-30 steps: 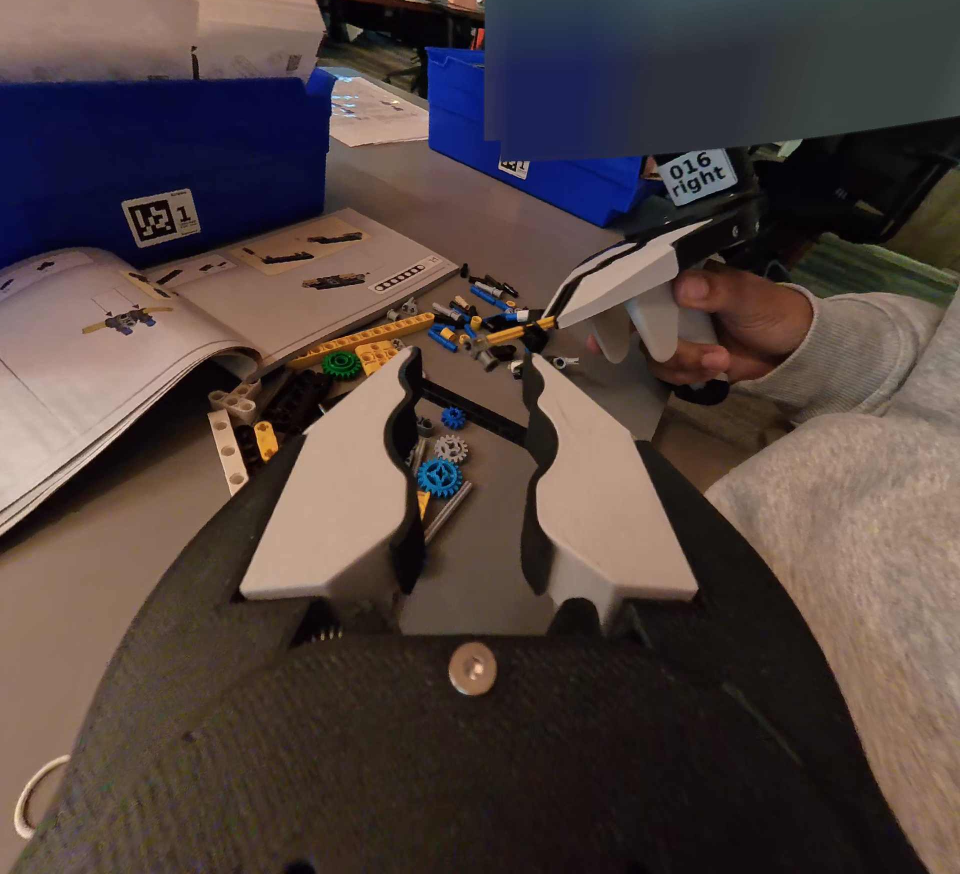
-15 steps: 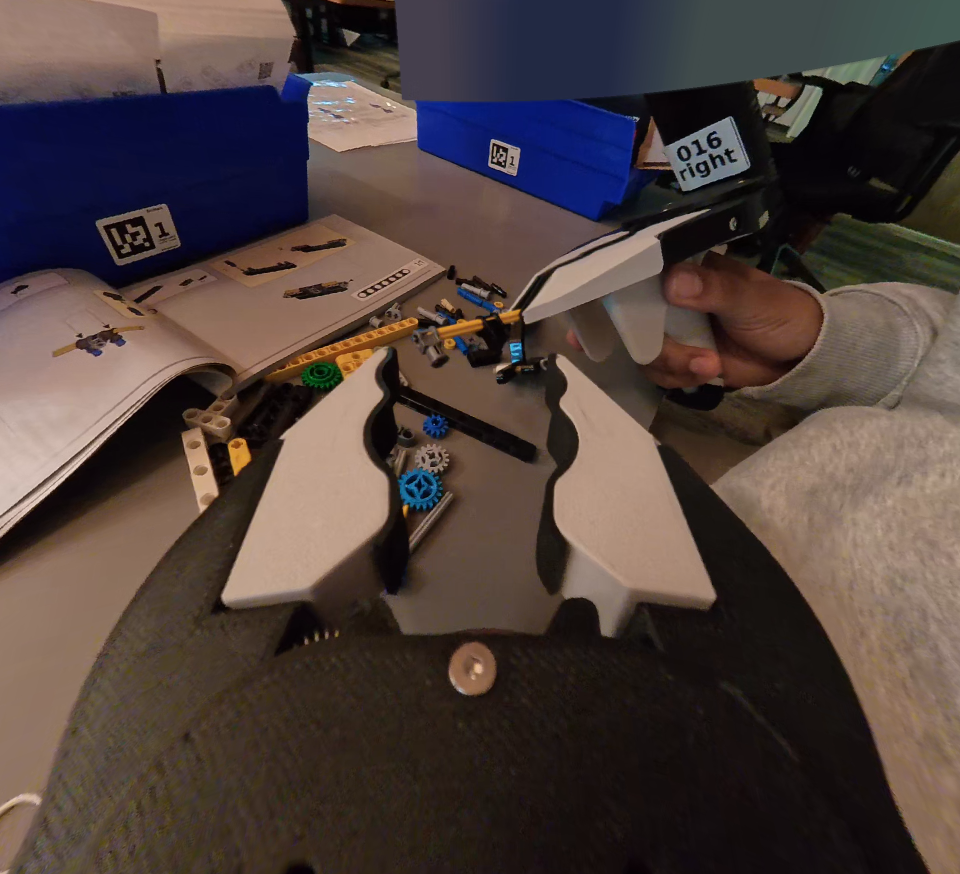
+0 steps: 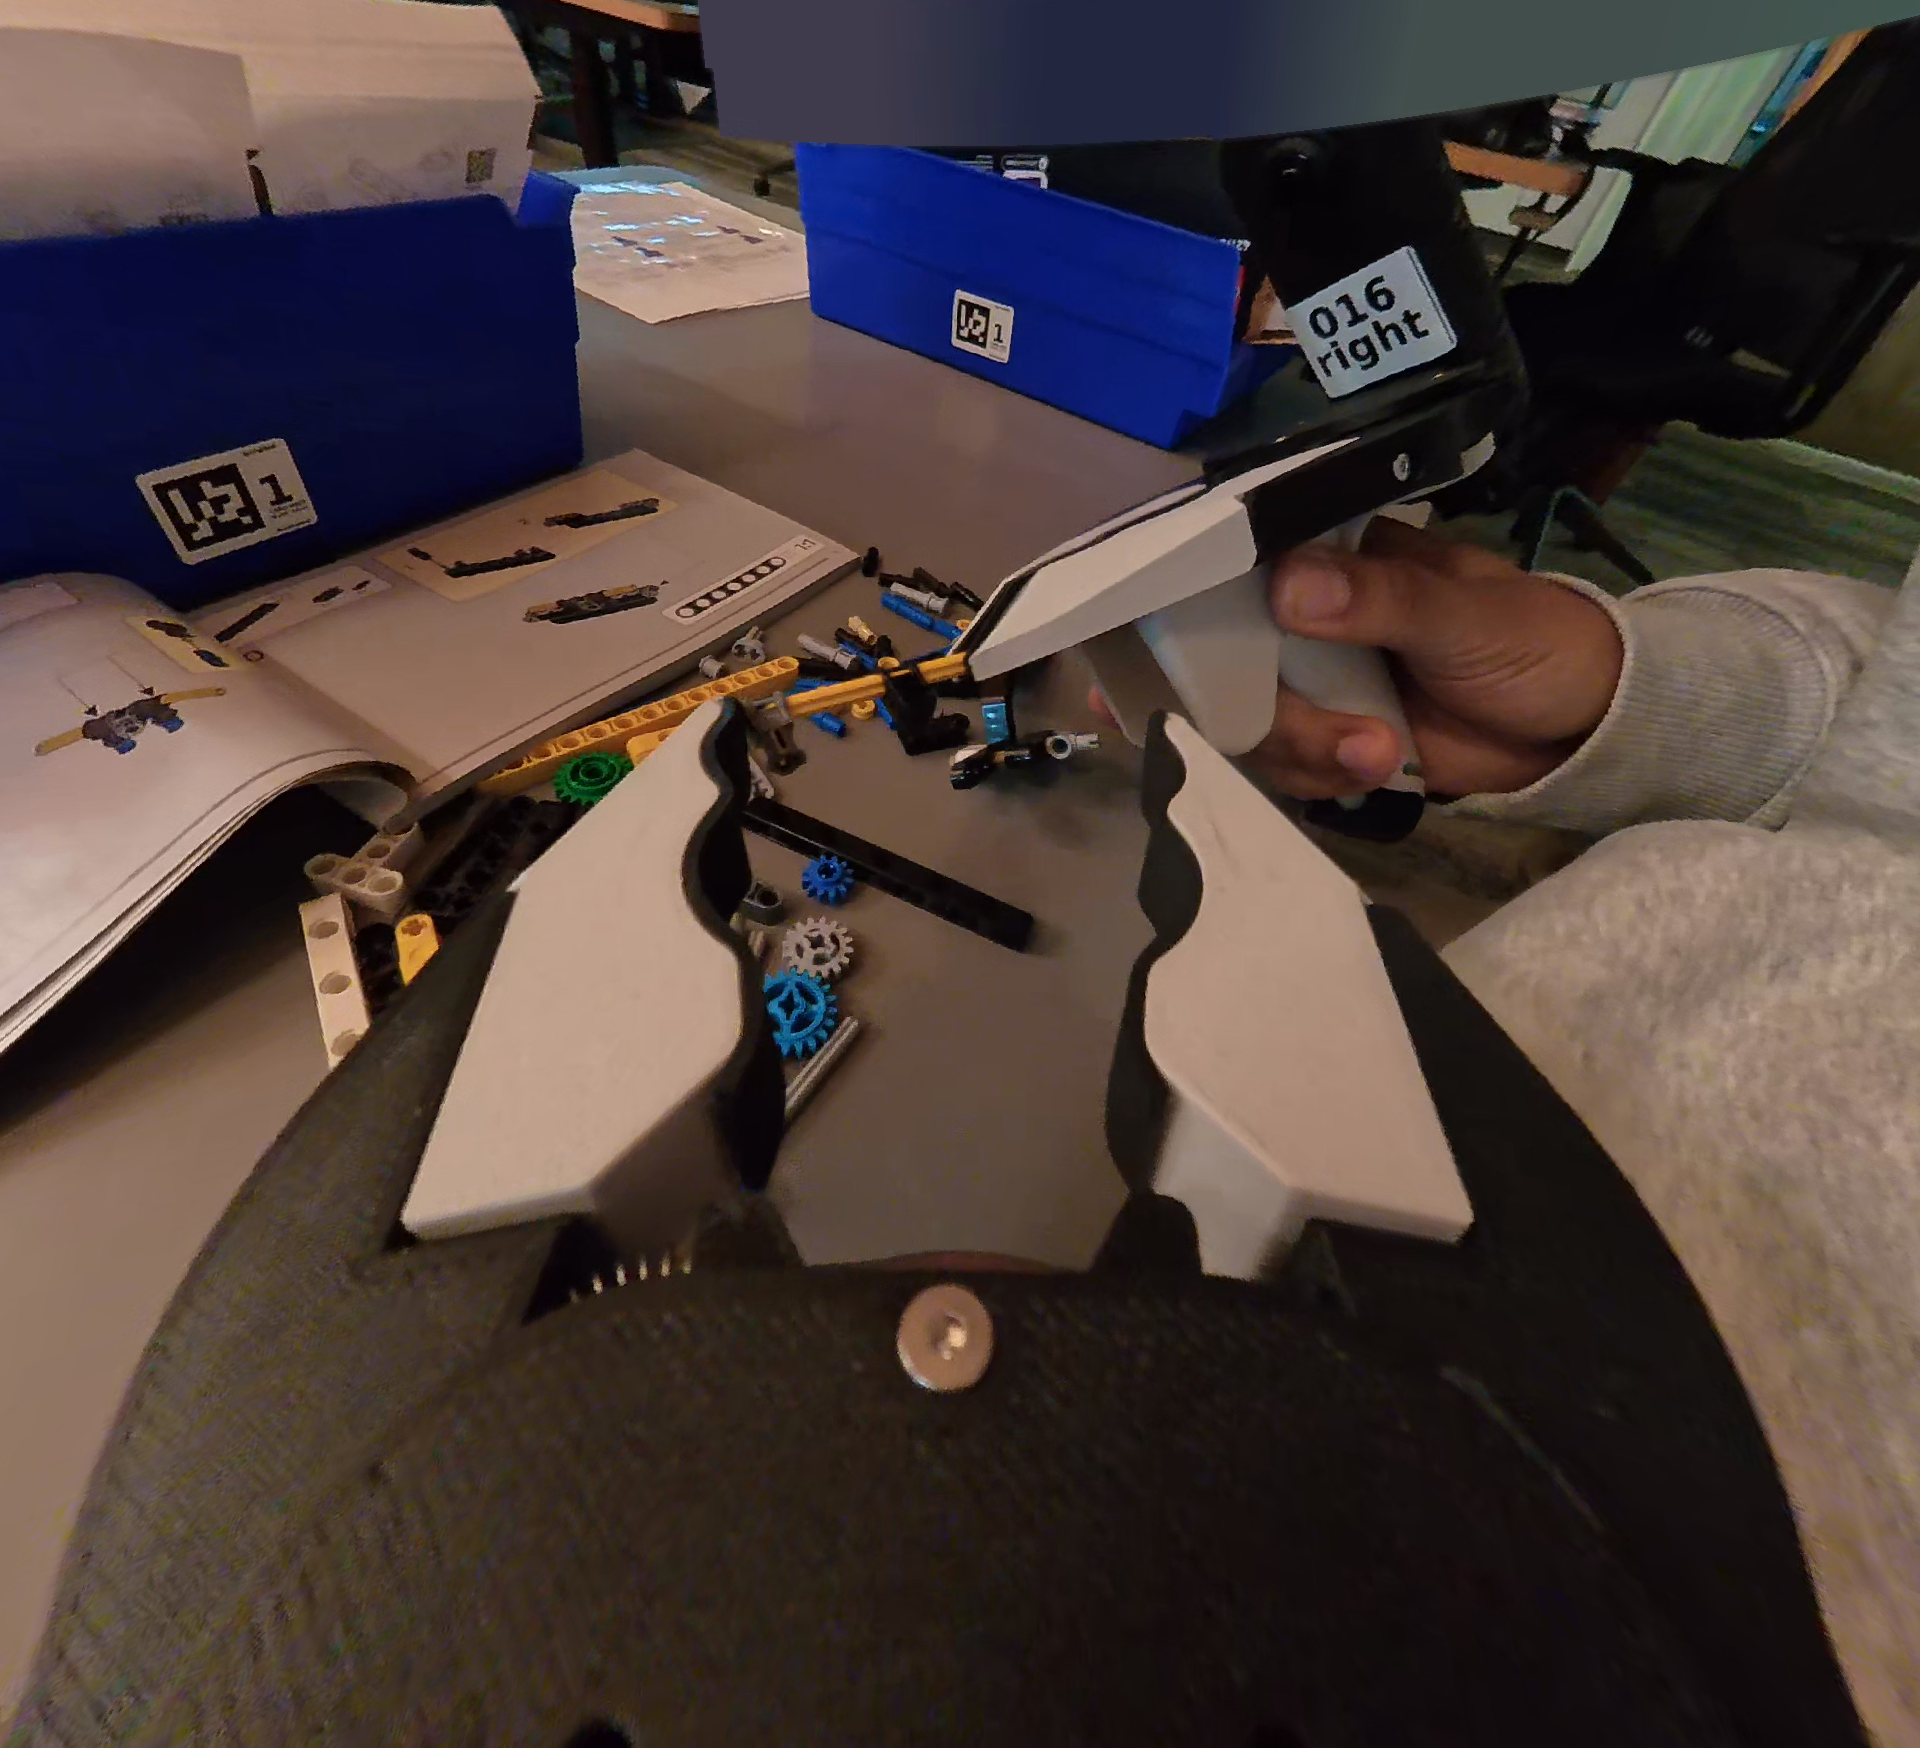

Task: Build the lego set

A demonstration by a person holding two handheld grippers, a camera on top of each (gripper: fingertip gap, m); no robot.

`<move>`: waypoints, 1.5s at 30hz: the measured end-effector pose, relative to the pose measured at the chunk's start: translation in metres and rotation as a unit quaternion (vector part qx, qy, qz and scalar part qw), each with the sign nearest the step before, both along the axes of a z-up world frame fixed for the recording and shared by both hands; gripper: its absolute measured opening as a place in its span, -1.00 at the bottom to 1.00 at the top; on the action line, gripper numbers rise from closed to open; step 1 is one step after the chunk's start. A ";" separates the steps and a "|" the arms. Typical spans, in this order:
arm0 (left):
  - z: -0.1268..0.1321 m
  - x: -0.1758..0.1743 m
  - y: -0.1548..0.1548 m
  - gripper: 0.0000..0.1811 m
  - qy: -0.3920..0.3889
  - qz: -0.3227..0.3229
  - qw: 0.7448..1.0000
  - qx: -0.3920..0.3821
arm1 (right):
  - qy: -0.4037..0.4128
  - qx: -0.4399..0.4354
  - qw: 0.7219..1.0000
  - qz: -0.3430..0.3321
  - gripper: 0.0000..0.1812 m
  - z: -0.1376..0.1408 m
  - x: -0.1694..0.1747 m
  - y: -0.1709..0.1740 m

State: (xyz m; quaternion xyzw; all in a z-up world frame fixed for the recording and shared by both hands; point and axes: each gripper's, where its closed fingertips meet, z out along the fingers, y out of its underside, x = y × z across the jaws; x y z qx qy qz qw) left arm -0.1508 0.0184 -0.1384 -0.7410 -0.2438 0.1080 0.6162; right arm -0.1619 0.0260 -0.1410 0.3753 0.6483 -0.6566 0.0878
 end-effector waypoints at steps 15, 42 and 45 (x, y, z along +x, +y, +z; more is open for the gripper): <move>-0.002 0.001 0.000 -0.16 0.003 0.000 1.000 -0.008 | 0.001 -0.009 1.000 0.006 -0.98 0.002 0.002 -0.001; -0.024 0.006 -0.007 -0.31 0.027 -0.012 0.994 -0.103 | -0.013 0.046 0.998 0.049 -0.98 -0.016 0.013 -0.005; -0.028 0.006 -0.007 -0.32 0.029 -0.013 0.992 -0.119 | -0.013 0.056 0.997 0.053 -0.98 -0.018 0.014 -0.005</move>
